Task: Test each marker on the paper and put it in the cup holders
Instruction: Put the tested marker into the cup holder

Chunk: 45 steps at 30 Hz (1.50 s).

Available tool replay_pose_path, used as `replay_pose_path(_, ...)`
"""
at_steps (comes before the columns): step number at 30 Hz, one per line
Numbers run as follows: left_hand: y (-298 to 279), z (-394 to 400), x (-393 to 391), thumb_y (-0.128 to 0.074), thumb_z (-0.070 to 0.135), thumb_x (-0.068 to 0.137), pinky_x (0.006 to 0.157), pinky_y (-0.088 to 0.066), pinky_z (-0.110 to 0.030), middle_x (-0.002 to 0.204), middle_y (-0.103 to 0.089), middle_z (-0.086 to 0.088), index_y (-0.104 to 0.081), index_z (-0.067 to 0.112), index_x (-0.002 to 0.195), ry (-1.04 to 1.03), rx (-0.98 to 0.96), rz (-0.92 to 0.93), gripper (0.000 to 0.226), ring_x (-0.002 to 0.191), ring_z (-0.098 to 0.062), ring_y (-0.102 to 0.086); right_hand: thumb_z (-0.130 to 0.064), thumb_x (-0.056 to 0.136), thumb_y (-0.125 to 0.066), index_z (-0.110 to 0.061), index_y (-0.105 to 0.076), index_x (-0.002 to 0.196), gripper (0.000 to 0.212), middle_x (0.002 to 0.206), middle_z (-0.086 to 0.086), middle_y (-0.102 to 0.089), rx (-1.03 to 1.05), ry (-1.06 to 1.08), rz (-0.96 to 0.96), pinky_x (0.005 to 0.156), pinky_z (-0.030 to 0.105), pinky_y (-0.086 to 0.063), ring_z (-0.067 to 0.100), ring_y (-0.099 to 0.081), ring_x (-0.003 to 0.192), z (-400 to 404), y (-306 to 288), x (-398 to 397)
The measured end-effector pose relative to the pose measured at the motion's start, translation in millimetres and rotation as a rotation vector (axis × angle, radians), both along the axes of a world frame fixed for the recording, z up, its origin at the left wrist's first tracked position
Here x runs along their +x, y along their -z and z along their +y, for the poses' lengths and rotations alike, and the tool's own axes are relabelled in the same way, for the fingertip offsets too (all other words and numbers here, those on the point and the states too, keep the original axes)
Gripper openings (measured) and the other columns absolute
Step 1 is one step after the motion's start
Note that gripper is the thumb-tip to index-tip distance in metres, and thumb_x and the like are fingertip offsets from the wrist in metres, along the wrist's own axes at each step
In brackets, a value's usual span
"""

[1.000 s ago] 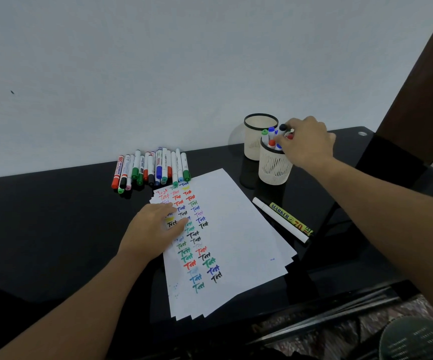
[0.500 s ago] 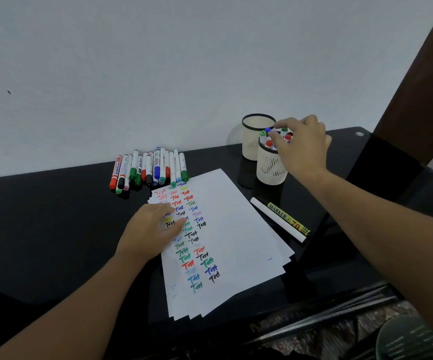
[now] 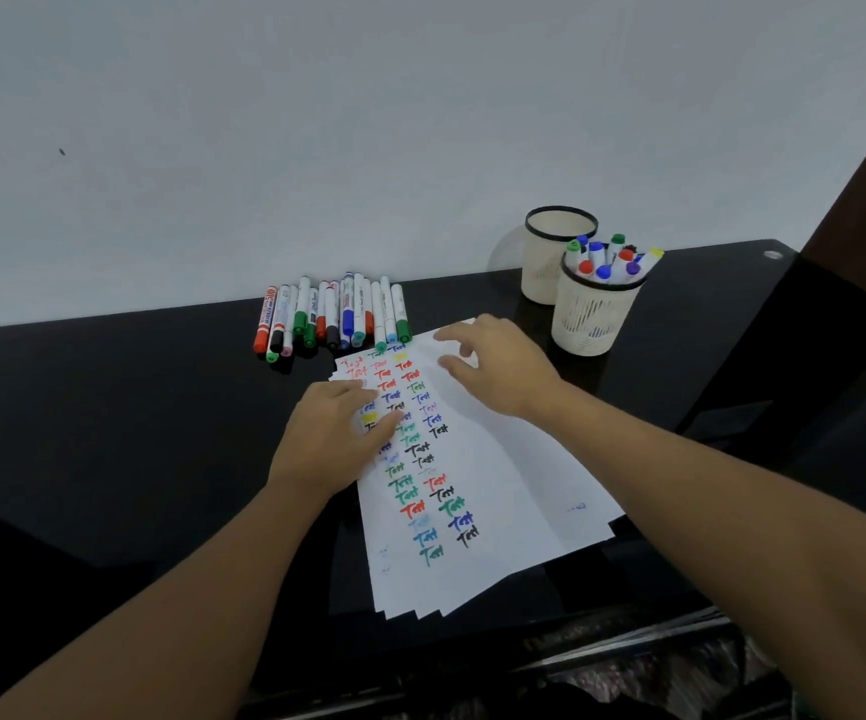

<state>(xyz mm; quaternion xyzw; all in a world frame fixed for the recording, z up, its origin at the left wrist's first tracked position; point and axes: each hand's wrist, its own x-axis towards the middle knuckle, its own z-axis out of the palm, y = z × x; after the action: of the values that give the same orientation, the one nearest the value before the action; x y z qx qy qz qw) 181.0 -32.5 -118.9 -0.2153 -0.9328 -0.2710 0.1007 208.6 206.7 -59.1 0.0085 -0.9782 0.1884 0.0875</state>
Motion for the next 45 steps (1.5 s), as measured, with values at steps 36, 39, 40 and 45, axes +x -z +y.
replay_pose_path(36,5.6,-0.6,-6.2,-0.066,0.061,0.087,0.101,-0.048,-0.042,0.128,-0.064,0.004,-0.071,0.019,0.124,0.009,-0.013,0.046,0.056,0.121,-0.015,-0.049,-0.034,0.094,-0.073,-0.029,-0.060,0.134,0.042,0.128,0.006,-0.052,0.696,-0.269,0.154,0.105,0.043,-0.041,0.026,-0.049,0.120,-19.6,12.2,-59.9)
replay_pose_path(39,5.2,-0.5,-5.1,-0.066,0.059,0.087,0.099,-0.048,-0.043,0.127,-0.065,0.003,-0.071,0.018,0.123,0.013,-0.013,0.056,0.055,0.120,-0.016,-0.050,-0.031,0.097,-0.070,-0.028,-0.055,0.138,0.044,0.141,0.007,-0.053,0.706,-0.333,0.110,0.122,0.050,-0.024,0.028,-0.046,0.136,-19.1,10.5,-63.1)
replay_pose_path(40,4.9,-0.6,-4.6,-0.066,0.059,0.087,0.099,-0.048,-0.043,0.127,-0.065,0.003,-0.071,0.018,0.123,0.013,-0.012,0.059,0.055,0.120,-0.016,-0.050,-0.029,0.099,-0.067,-0.026,-0.052,0.139,0.044,0.137,0.006,-0.057,0.700,-0.339,0.093,0.124,0.051,-0.020,0.027,-0.049,0.135,-19.7,10.3,-63.0)
replay_pose_path(45,2.1,0.4,-4.2,-0.065,0.060,0.088,0.101,-0.046,-0.040,0.130,-0.064,0.004,-0.068,0.020,0.127,0.011,-0.031,0.049,0.056,0.122,-0.014,-0.049,-0.026,0.104,-0.057,-0.022,-0.036,0.146,0.047,0.123,0.005,-0.059,0.525,-0.329,0.061,0.092,0.034,-0.046,0.016,-0.053,0.100,-21.8,8.3,-50.0)
